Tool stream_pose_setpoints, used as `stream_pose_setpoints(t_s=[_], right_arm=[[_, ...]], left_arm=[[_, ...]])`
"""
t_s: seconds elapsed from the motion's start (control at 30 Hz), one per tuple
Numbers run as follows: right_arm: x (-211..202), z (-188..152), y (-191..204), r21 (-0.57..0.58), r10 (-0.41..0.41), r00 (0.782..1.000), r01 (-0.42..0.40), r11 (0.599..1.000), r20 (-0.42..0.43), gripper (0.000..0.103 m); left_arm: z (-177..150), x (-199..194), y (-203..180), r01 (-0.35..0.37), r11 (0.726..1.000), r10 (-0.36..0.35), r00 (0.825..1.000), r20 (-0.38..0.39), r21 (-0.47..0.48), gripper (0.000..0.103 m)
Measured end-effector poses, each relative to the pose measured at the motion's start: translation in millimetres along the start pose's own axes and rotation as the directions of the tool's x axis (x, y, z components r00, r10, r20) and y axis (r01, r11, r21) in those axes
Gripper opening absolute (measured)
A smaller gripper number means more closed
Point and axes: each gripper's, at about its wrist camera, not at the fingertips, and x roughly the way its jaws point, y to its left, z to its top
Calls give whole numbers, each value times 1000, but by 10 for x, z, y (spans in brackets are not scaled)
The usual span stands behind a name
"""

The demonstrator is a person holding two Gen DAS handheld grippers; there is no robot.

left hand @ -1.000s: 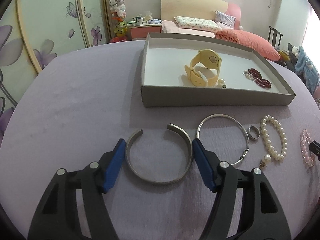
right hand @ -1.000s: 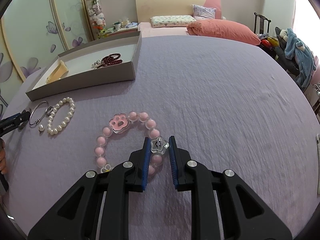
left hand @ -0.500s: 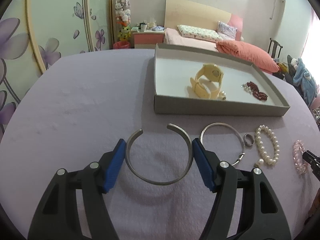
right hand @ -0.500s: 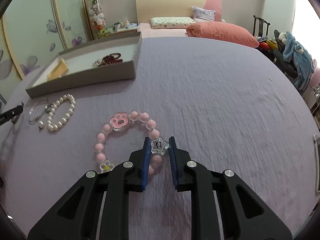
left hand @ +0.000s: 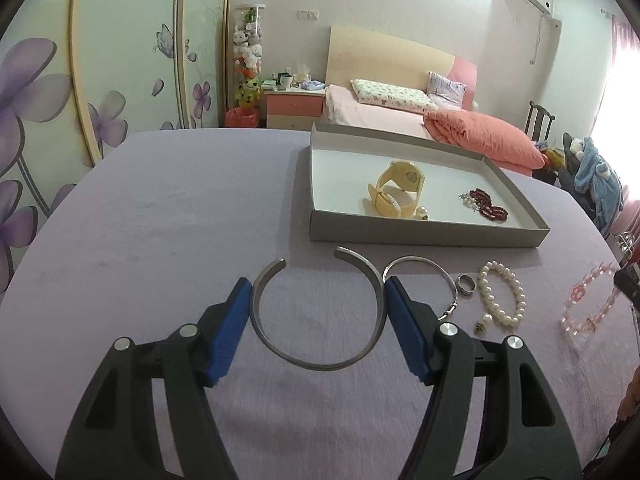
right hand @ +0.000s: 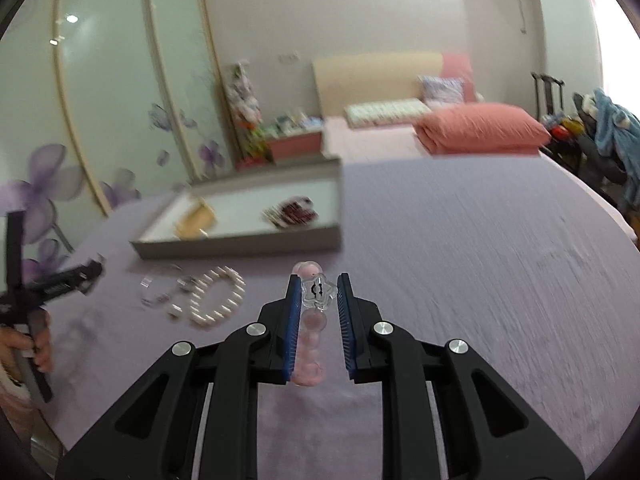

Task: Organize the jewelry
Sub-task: 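Lift the pink bracelet with the right gripper while the left lifts the cuff bangle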

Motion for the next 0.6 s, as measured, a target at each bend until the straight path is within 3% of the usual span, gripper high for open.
stream_pose_setpoints(t_s=[0.3,0.6], right_arm=[[-125,163,166,-29,81,991,-79,996,102,19],[-183,265,287,-45,111,981,-105,993,162,19]], left_arm=[[-63,-175,-41,20,1000,-19,999,41,-6,66],[22,-442,-110,22,1000,-23,982,190,7,66]])
